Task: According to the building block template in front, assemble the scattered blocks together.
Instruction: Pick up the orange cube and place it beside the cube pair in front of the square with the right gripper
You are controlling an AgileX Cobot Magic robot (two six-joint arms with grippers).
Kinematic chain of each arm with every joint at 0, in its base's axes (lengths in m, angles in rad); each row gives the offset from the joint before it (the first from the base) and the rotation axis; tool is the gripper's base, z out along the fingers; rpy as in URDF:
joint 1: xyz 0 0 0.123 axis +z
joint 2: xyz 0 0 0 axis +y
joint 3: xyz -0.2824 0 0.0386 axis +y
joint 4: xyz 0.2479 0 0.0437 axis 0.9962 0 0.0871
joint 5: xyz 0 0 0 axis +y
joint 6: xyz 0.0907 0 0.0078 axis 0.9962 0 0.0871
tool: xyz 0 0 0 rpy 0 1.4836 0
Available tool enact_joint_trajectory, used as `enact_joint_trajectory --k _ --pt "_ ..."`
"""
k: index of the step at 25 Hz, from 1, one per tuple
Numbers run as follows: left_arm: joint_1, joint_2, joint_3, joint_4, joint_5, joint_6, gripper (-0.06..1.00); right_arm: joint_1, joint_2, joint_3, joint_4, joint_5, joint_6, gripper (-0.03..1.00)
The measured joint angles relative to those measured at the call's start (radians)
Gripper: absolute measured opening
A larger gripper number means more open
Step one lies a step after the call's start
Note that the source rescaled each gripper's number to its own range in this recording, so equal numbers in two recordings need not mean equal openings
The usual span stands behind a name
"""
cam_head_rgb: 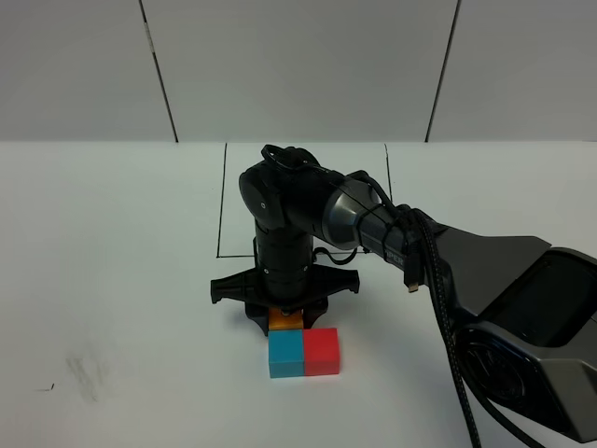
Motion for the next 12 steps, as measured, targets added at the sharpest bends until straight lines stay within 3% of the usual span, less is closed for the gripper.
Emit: enact_joint_trajectory --k 12 --pt "0.0 0.0 0.0 0.0 0.0 0.0 0.79 -0.001 0.021 0.0 0.023 0.0 0.001 0.02"
